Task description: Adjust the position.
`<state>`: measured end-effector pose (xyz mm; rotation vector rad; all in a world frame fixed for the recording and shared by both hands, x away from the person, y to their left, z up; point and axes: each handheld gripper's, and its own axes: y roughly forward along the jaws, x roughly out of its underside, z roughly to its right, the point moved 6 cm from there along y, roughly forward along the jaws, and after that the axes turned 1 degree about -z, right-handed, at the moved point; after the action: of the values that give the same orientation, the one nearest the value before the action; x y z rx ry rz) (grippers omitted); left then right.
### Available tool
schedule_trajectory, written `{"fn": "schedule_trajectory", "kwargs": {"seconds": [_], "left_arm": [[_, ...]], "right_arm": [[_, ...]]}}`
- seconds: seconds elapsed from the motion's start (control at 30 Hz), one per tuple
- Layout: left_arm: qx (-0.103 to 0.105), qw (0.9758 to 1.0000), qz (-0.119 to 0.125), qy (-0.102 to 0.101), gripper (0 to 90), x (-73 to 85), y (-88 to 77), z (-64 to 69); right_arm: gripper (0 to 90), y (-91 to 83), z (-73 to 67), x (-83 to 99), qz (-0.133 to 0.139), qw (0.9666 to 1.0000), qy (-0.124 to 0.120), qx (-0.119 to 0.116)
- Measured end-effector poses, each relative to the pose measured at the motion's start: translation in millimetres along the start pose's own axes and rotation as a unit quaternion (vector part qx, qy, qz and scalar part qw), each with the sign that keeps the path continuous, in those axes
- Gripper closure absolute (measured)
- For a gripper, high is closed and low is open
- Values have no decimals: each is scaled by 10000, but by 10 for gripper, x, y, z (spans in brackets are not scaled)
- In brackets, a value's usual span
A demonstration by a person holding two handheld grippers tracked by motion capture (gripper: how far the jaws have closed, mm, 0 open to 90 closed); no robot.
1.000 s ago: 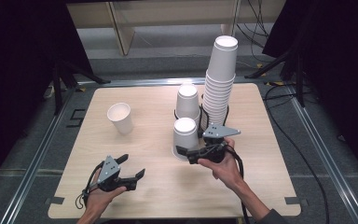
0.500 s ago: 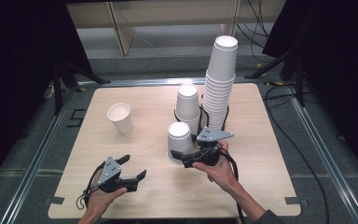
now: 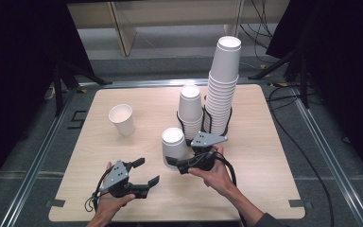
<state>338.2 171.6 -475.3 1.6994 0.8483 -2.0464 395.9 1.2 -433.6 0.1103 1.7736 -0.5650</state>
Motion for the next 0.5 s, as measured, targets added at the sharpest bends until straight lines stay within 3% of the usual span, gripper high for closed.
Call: {"fn": "schedule_trajectory", "kwargs": {"seconds": [0.07, 0.1, 0.13, 0.2, 0.23, 0.33, 0.4, 0.5], "left_arm": [[40, 10000, -41, 14, 145, -4, 25, 34], [116, 9999, 62, -7, 145, -11, 59, 58], [95, 9999, -21, 42, 145, -9, 58, 65], [111, 9999, -20, 75, 145, -21, 74, 85], [165, 9998, 106, 40, 145, -29, 100, 94], [91, 10000, -8, 35, 145, -14, 99, 98], [193, 9998, 94, 17, 145, -5, 136, 112], [172, 9998, 53, 24, 144, -1, 139, 117]], "right_arm": [[171, 24, -13, -11, 81, 9999, -120, -21], [171, 22, -20, -7, 31, 9999, -142, 38], [171, 44, -36, -9, 87, 9998, -174, -51], [171, 58, -62, -3, 71, 9998, -187, -39], [172, 58, -73, 4, 13, 9998, -187, -30], [172, 85, -108, 8, 55, 9997, -206, -101], [172, 94, -125, 18, 16, 9997, -233, -109], [173, 112, -148, 22, 22, 9995, -264, -149]]}}
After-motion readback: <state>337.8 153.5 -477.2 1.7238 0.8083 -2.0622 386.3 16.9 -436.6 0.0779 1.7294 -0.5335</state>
